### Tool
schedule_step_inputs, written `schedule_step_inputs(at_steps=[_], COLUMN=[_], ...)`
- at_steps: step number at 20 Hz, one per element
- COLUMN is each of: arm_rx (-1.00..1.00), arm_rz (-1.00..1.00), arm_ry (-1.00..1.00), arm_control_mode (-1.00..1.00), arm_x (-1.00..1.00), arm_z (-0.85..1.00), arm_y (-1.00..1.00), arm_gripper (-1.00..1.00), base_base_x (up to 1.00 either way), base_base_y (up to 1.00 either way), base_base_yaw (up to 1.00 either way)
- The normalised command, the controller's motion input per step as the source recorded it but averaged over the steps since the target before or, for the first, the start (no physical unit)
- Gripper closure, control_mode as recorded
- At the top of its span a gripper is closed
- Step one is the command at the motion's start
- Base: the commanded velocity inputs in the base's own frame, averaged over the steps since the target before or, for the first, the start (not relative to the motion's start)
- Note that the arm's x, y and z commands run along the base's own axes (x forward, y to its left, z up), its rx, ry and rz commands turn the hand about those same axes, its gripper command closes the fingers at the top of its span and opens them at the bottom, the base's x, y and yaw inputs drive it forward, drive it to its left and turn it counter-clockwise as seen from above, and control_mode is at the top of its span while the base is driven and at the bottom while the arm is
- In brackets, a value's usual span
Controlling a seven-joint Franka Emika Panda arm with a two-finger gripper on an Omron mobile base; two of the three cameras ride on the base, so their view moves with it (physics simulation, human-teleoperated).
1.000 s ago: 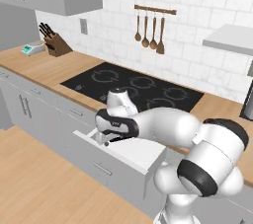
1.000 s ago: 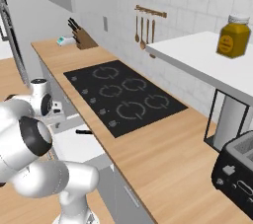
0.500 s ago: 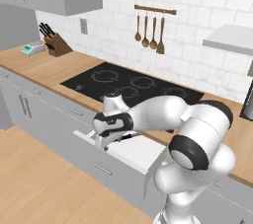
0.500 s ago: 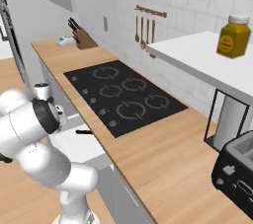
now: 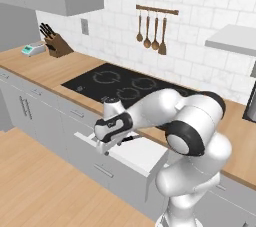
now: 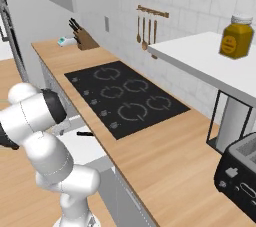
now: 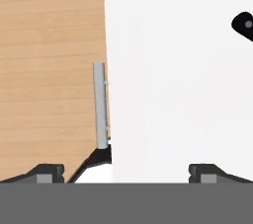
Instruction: Pick up the knife from the drawer and place it on the cutting board. Then place the meat from the plate to the cutting board.
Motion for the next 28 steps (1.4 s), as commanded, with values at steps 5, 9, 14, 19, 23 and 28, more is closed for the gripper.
schedule_step_inputs(at_steps=[5,9,14,19,23,28], arm_rx=[0.00,0.00,0.00,0.00,0.00,0.00], arm_rz=[0.02,0.02,0.00,0.01,0.03,0.03], arm_ry=[0.02,0.04,0.00,0.04,0.07,0.11], arm_control_mode=[-1.00,-1.00,-1.00,-1.00,-1.00,-1.00], arm_x=[0.28,0.03,0.00,0.00,-0.05,-0.50], arm_z=[-0.28,-0.26,-0.22,-0.29,-0.27,-0.05], arm_y=[0.00,0.00,0.04,0.16,0.38,0.69], arm_gripper=[-1.00,-1.00,-1.00,-1.00,-1.00,-1.00], base_base_x=[0.00,0.00,0.00,0.00,0.00,0.00], base_base_y=[0.00,0.00,0.00,0.00,0.00,0.00], base_base_yaw=[0.00,0.00,0.00,0.00,0.00,0.00])
